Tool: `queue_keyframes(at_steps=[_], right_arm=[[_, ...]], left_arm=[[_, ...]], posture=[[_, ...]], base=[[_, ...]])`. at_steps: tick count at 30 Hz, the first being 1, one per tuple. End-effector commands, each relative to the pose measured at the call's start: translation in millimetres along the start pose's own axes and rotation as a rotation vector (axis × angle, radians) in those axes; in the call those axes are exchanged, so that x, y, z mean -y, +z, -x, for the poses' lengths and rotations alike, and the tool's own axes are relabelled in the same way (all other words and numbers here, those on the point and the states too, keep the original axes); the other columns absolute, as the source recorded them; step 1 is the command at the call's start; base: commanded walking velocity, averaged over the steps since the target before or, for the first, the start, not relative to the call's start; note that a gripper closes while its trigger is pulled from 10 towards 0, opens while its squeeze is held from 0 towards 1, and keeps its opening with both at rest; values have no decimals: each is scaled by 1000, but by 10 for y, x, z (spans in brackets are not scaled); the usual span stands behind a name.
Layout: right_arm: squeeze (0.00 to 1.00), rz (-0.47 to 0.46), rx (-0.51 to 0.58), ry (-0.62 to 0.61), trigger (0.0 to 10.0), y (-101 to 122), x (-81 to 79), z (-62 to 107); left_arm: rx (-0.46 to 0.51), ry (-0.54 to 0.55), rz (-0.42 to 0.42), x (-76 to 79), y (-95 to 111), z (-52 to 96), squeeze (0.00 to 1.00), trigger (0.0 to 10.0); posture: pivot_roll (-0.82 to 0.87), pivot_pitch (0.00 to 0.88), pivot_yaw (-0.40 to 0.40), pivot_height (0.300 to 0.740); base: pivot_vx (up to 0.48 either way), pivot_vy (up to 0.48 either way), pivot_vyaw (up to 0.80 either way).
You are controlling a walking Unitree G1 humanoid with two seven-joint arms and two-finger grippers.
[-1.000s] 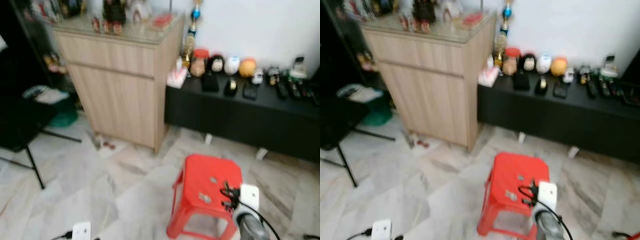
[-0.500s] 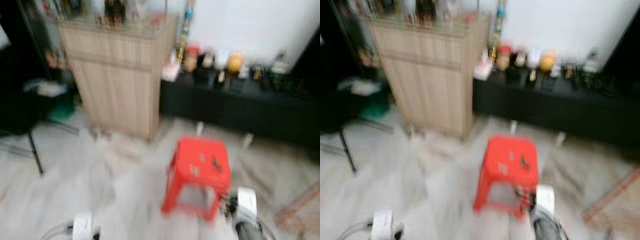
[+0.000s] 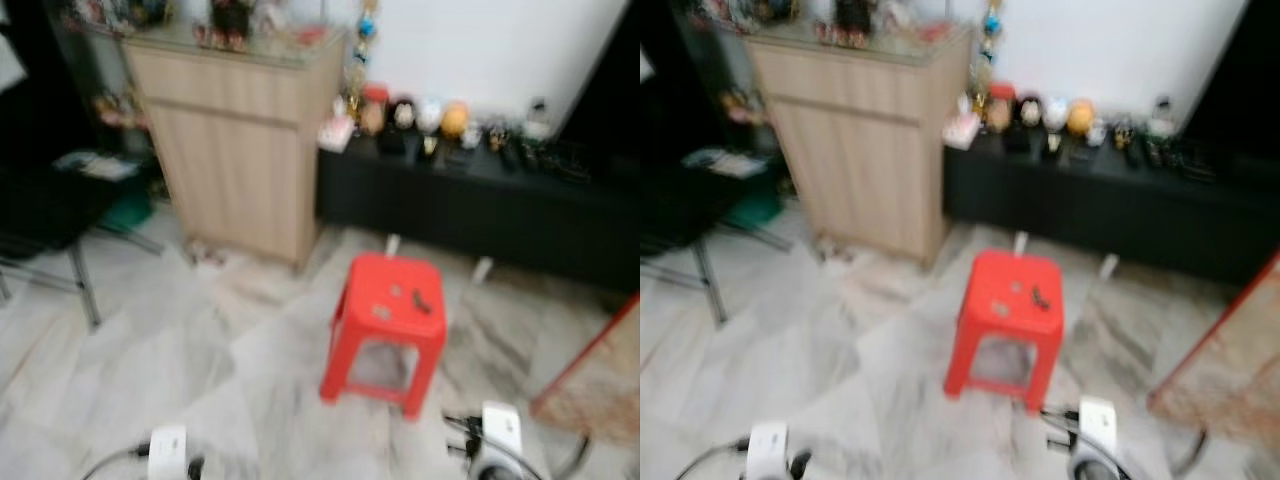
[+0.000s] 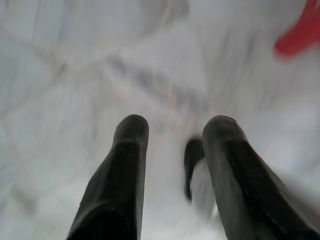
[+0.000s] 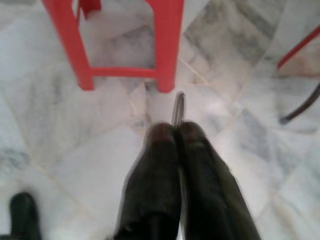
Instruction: Hang keys on a hook
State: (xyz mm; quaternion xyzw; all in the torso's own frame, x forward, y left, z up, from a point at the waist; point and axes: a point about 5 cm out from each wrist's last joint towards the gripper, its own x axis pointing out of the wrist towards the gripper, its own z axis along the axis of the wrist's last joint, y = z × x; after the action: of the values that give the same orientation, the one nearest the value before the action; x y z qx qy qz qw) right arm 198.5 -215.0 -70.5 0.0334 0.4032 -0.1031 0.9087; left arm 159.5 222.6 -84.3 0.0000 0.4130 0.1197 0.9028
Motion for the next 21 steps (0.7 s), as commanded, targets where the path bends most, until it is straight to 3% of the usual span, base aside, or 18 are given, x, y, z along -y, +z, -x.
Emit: queue_keyframes(at_steps=[1,8,21], right_arm=[[0,4,-7,4,10000,-14,-1,2],[0,9,-23,-7,10000,-51,104,17],[0,28,-45,5,10000,-111,128,33]], left_arm=[[0,-2,-7,-27,35,-14,0,10000],[-33,1,-7,-43,-49,8,0,10000],[-56,-23,-48,-38,-108,25,0,10000]], posture=[[11,0,-76,740],[11,0,-84,740],[-4,0,-53,740]], base=[[0,0,0],[0,0,0],[0,0,0]])
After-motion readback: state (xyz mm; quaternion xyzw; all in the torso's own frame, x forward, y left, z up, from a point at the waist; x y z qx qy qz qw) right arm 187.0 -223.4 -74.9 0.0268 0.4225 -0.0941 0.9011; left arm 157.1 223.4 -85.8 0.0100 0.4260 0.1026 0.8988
